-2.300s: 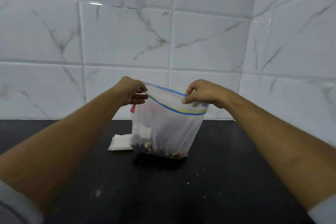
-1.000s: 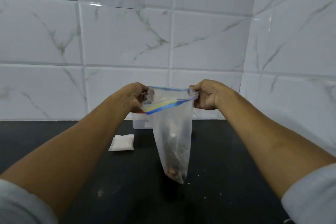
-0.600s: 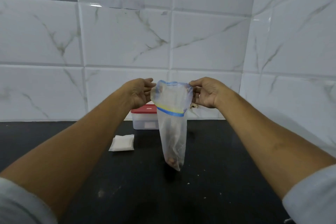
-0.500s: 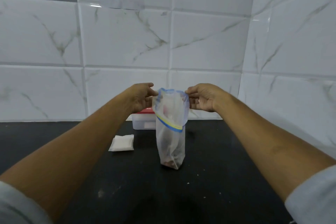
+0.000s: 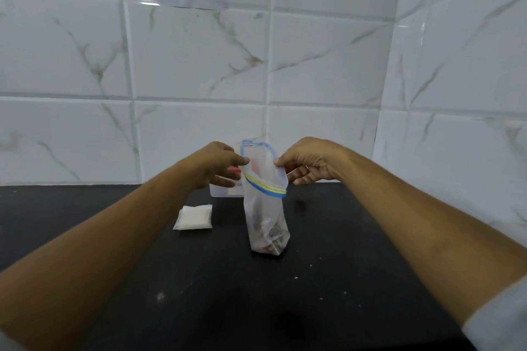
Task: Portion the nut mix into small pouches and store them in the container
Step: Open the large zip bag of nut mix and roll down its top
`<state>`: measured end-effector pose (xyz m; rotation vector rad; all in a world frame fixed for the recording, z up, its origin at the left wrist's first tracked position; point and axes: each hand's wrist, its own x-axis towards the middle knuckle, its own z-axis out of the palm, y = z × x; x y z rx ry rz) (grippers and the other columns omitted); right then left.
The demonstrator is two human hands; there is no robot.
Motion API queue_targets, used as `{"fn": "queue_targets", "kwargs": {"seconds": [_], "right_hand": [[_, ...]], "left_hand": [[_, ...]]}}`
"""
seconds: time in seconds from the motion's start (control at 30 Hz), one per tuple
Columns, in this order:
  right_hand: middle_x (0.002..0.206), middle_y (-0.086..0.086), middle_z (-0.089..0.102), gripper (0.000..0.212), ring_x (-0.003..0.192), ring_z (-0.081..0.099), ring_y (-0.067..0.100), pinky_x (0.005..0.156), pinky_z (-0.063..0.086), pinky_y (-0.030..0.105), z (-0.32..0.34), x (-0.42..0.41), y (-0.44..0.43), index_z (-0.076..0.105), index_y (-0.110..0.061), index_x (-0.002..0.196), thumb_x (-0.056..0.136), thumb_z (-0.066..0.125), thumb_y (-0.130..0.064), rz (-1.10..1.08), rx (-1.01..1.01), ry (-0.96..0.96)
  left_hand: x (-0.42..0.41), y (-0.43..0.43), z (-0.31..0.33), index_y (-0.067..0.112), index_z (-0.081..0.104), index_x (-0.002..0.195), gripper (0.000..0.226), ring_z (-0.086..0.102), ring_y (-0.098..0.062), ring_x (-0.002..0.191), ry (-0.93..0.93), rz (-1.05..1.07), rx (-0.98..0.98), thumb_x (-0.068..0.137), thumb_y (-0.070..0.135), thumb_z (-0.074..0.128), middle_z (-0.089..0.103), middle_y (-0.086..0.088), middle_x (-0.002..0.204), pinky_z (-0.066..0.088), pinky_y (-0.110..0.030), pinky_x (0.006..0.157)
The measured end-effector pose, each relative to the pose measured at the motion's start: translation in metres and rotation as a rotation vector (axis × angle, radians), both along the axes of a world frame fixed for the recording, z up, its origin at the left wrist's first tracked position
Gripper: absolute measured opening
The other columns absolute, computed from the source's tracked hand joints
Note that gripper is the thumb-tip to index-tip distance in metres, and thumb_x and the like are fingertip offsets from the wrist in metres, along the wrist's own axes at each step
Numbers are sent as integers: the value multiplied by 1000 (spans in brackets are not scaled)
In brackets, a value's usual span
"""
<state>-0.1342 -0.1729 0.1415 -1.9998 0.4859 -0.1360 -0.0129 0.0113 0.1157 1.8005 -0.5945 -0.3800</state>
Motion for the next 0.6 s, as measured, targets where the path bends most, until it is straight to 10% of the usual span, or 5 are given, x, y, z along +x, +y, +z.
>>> {"fn": "queue_targets", "kwargs": {"seconds": [0.23, 0.6], "right_hand": [[76, 12, 70, 4, 49, 68, 15, 44, 56, 25, -14, 5, 0, 65, -1, 95, 98, 65, -4, -98, 306, -145], [65, 18, 72, 12, 49, 72, 26, 45, 58, 29, -24, 4, -7, 61, 8, 92, 101, 52, 10, -255, 748, -388]], "left_hand": [[-16, 5, -6, 6, 65, 96, 26, 72, -15, 58, 251, -83, 80, 95, 31, 71, 75, -8, 76, 58, -26, 49], [-23, -11, -16, -11, 59, 99, 11, 74, -26, 61, 750, 63, -621, 102, -4, 51, 73, -21, 75, 62, -31, 59]]}}
